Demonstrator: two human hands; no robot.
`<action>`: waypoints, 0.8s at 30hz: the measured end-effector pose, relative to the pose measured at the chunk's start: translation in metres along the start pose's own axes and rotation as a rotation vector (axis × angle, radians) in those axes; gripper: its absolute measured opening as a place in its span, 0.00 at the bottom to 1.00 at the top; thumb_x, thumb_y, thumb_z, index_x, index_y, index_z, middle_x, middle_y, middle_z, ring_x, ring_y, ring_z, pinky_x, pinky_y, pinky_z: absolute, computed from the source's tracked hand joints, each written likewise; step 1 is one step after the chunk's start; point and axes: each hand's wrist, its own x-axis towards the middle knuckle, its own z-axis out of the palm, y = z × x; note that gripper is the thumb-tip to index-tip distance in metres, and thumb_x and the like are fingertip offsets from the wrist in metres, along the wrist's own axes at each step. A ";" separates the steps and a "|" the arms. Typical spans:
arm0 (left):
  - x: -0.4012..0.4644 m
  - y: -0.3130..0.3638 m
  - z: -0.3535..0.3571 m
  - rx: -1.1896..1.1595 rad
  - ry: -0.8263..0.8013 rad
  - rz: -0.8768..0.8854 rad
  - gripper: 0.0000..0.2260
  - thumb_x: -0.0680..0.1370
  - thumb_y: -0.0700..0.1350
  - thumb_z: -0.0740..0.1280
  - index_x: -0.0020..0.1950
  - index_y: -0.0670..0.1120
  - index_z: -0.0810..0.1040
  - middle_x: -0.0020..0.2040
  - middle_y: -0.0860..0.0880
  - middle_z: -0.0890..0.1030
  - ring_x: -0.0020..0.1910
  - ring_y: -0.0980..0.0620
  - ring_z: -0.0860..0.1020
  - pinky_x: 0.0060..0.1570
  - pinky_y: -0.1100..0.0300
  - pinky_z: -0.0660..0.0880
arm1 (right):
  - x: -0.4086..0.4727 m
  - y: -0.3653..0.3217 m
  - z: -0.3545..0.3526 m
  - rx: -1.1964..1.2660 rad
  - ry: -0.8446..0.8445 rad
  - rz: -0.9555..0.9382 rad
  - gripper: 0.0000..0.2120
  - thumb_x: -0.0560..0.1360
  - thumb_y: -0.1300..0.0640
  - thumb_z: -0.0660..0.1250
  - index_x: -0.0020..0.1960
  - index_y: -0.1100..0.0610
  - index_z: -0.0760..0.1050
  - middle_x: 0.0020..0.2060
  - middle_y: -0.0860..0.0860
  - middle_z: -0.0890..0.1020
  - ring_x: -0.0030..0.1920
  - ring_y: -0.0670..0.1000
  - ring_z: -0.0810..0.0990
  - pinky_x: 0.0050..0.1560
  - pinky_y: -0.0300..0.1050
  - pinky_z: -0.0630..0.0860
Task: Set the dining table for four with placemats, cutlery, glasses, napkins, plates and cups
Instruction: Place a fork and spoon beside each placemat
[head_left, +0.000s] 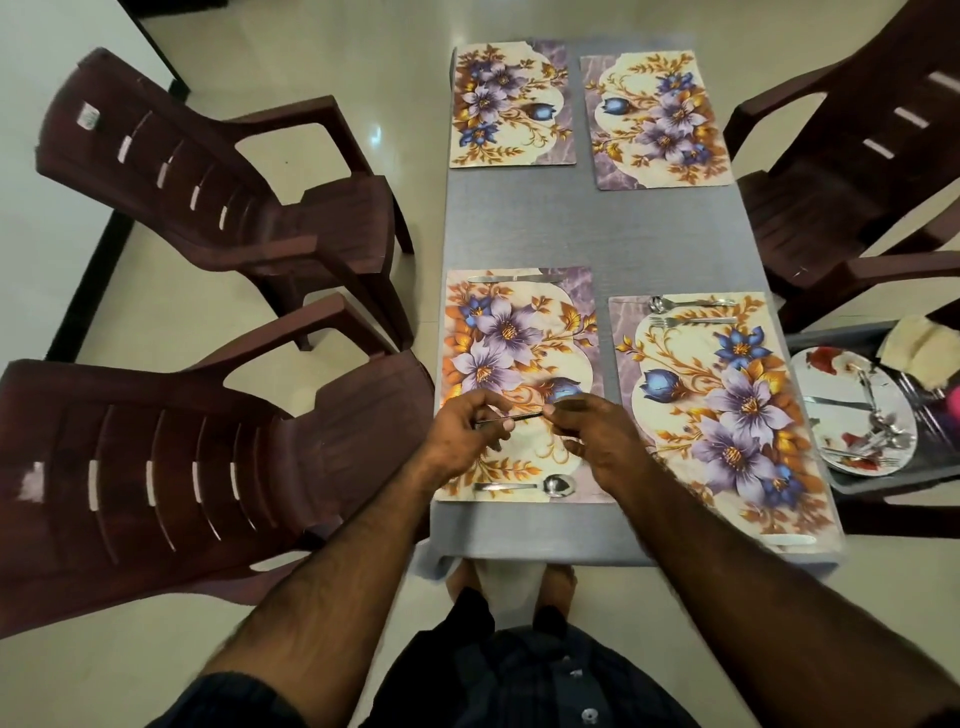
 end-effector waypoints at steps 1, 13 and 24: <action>0.001 -0.003 -0.003 0.049 -0.010 0.002 0.05 0.79 0.39 0.75 0.54 0.41 0.83 0.41 0.43 0.86 0.39 0.43 0.84 0.39 0.53 0.82 | 0.003 0.004 -0.004 -0.105 0.026 -0.016 0.11 0.71 0.59 0.82 0.52 0.57 0.85 0.45 0.54 0.89 0.47 0.53 0.87 0.50 0.49 0.84; 0.007 -0.049 0.007 0.743 -0.040 -0.179 0.08 0.73 0.45 0.72 0.36 0.56 0.85 0.33 0.62 0.84 0.40 0.58 0.84 0.53 0.57 0.81 | 0.029 0.032 -0.021 -0.958 -0.044 -0.225 0.02 0.73 0.57 0.78 0.42 0.53 0.87 0.43 0.47 0.87 0.45 0.49 0.84 0.47 0.43 0.80; 0.015 -0.060 0.001 0.709 -0.104 -0.153 0.02 0.69 0.55 0.70 0.39 0.63 0.83 0.35 0.65 0.83 0.43 0.51 0.85 0.53 0.45 0.81 | 0.035 0.042 -0.018 -1.135 0.029 -0.209 0.04 0.73 0.55 0.78 0.44 0.54 0.84 0.41 0.48 0.84 0.43 0.50 0.82 0.47 0.48 0.82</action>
